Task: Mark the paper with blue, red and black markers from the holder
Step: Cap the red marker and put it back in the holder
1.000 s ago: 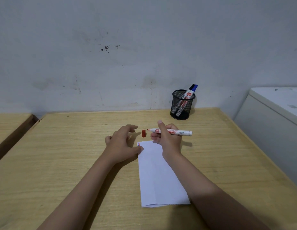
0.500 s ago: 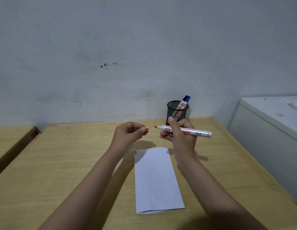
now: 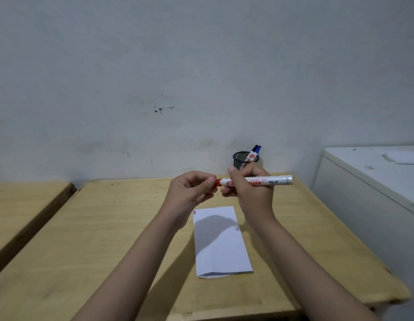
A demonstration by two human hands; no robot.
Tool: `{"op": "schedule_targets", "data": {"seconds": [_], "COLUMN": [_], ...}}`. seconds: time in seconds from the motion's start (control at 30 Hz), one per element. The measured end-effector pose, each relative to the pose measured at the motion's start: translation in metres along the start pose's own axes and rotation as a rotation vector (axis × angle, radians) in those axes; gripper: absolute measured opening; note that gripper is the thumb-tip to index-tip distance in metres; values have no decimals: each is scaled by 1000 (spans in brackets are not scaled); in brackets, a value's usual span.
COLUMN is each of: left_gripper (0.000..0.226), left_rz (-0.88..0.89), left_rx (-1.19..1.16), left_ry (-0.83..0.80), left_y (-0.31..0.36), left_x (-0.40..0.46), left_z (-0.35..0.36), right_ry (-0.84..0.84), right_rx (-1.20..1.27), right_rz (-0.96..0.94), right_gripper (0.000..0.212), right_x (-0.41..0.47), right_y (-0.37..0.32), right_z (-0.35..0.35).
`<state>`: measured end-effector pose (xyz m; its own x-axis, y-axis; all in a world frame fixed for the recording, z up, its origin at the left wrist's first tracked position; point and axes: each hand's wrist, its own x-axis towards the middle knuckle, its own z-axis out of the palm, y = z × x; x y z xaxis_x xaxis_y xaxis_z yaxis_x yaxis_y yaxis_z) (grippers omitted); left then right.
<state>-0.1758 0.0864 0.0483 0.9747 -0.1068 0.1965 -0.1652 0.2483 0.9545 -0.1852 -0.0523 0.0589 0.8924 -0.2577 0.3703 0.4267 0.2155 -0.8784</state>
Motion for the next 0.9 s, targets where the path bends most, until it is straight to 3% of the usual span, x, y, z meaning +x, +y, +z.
{"op": "schedule_targets", "data": {"seconds": [0.33, 0.47, 0.57, 0.67, 0.8, 0.9], "left_gripper": [4, 6, 5, 6, 5, 3], "left_rz": [132, 185, 248, 254, 287, 300], "left_rx": [30, 88, 206, 320, 452, 467], "left_ry": [39, 154, 320, 381, 275, 221], "left_y": [14, 8, 3, -2, -6, -7], "left_x": [-17, -17, -11, -4, 10, 30], "left_z": [10, 10, 14, 13, 19, 26], "right_ry": [-24, -47, -64, -66, -236, -318], "right_rx": [104, 125, -13, -294, -723, -827], "right_rz": [-71, 230, 417, 93, -415, -561], "right_gripper": [37, 32, 45, 42, 24, 18], "right_x": [-10, -4, -1, 0, 23, 41], "right_y": [-11, -3, 4, 12, 20, 27], "right_z": [7, 5, -1, -12, -30, -37]}}
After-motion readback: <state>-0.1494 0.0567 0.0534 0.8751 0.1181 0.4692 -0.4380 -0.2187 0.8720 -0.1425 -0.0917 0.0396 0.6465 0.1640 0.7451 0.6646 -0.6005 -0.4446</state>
